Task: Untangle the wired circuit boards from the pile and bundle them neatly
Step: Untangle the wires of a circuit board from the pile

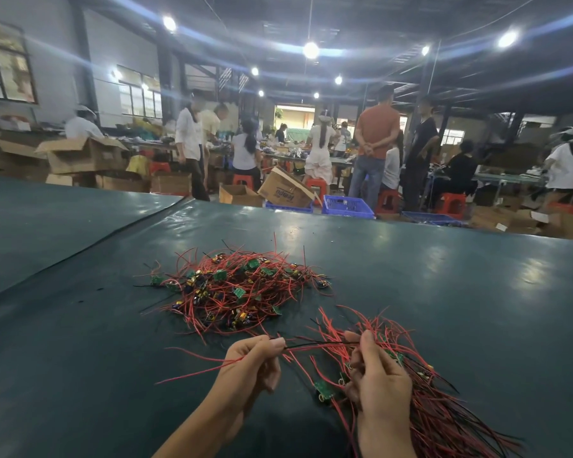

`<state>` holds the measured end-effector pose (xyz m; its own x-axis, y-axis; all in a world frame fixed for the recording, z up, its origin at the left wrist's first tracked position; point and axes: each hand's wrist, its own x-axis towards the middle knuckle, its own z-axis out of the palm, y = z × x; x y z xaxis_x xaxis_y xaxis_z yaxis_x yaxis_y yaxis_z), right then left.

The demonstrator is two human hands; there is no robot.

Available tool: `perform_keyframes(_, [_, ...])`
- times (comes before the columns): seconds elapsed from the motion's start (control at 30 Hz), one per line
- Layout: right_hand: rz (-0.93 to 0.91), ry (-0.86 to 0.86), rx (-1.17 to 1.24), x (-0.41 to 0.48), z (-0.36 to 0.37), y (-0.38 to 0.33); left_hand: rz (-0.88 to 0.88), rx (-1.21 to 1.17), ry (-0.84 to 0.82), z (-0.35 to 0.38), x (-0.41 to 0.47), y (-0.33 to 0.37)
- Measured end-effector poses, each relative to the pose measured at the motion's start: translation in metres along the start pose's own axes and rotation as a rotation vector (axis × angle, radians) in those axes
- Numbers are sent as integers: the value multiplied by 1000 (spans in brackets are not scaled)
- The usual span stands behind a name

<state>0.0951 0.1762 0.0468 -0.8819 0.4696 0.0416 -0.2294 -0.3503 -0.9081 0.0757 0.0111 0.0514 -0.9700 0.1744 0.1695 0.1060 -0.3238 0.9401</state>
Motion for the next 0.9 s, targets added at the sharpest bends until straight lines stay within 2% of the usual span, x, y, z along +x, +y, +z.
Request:
perform_keyframes(0.07, [-6,-46,-12,-6,4,2,-5,-15,-10,0,1,-1])
perform_keyframes(0.17, [-29,-180,-197,-19,13,5,-5,17,-60,-1,2,-5])
perform_keyframes(0.23, [-52,-326,-314,-30,21,9,-16,80,-142,1,1,-7])
perform_keyframes(0.3, [-6,-395,-397,-39,26,14,-40,157,-263,4,-1,-9])
perform_keyframes(0.37, [75,-370,-433,-41,28,17,-62,214,-302,4,-3,-10])
perform_keyframes(0.47, [115,-351,-440,-37,27,17,-92,277,-234,5,-2,-9])
perform_keyframes(0.63, [138,-218,-468,-36,26,13,-173,302,-127,5,3,-6])
perform_keyframes(0.8, [265,-130,-349,-30,19,11,-278,131,32,-3,6,-4])
perform_keyframes(0.9, [271,-76,-152,-23,15,8,-338,-66,93,-7,9,-2])
